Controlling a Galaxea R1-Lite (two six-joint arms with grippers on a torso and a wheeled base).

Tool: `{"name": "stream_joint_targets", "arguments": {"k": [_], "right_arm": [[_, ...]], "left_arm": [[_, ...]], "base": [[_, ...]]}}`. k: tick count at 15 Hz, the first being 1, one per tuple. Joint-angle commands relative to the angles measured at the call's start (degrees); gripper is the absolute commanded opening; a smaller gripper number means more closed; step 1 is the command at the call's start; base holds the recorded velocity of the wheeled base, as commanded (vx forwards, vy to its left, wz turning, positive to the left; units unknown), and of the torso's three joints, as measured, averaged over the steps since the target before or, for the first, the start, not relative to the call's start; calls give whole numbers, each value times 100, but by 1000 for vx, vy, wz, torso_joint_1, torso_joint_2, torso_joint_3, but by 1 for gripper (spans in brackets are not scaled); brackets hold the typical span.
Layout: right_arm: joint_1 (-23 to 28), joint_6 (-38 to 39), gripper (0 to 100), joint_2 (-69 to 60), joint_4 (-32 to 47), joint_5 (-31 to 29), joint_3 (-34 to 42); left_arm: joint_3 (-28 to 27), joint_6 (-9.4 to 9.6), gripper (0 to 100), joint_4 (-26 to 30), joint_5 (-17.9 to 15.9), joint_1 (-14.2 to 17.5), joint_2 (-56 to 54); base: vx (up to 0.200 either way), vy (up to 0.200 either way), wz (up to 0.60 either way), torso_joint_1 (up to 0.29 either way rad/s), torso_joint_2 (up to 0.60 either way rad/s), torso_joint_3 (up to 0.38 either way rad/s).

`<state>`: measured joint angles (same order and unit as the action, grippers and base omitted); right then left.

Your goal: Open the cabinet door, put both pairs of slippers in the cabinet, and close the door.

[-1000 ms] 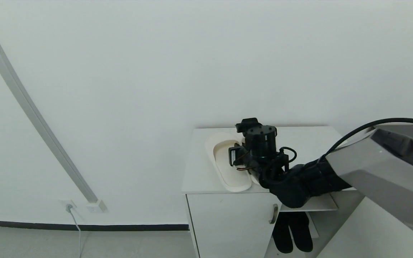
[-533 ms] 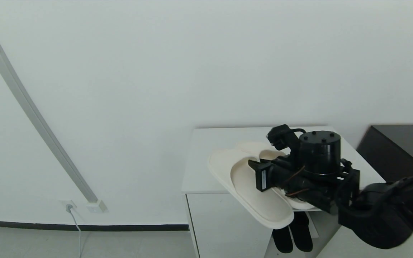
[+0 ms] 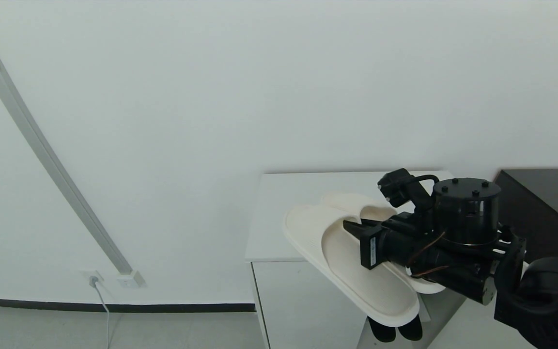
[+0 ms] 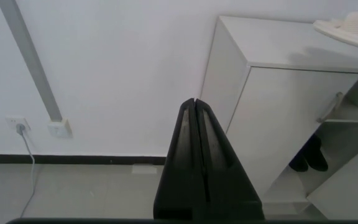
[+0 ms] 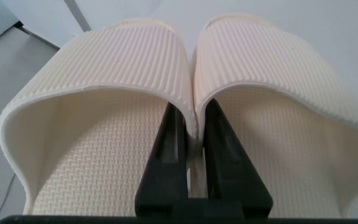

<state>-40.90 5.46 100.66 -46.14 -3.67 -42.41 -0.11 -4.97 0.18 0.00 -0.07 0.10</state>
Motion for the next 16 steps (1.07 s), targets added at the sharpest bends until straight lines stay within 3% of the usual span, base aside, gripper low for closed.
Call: {"name": "stream_joint_targets", "arguments": {"k": [1,14,16], "right_arm": [[-6,-1,0,68,0,-2,5],[-15,-19,0,86,-9,-11,75],[-32,-45,0,86,-9,-11,110]], "left_arm": [[2,-4,0,-1,0,7,-1],[2,-12,0,-1,0,7,8],[2,-21,0,-1,0,-1,-1]], "base": [[0,0,0,0,0,0],[-185,0,0,1,2,3],[0,0,0,0,0,0]]}}
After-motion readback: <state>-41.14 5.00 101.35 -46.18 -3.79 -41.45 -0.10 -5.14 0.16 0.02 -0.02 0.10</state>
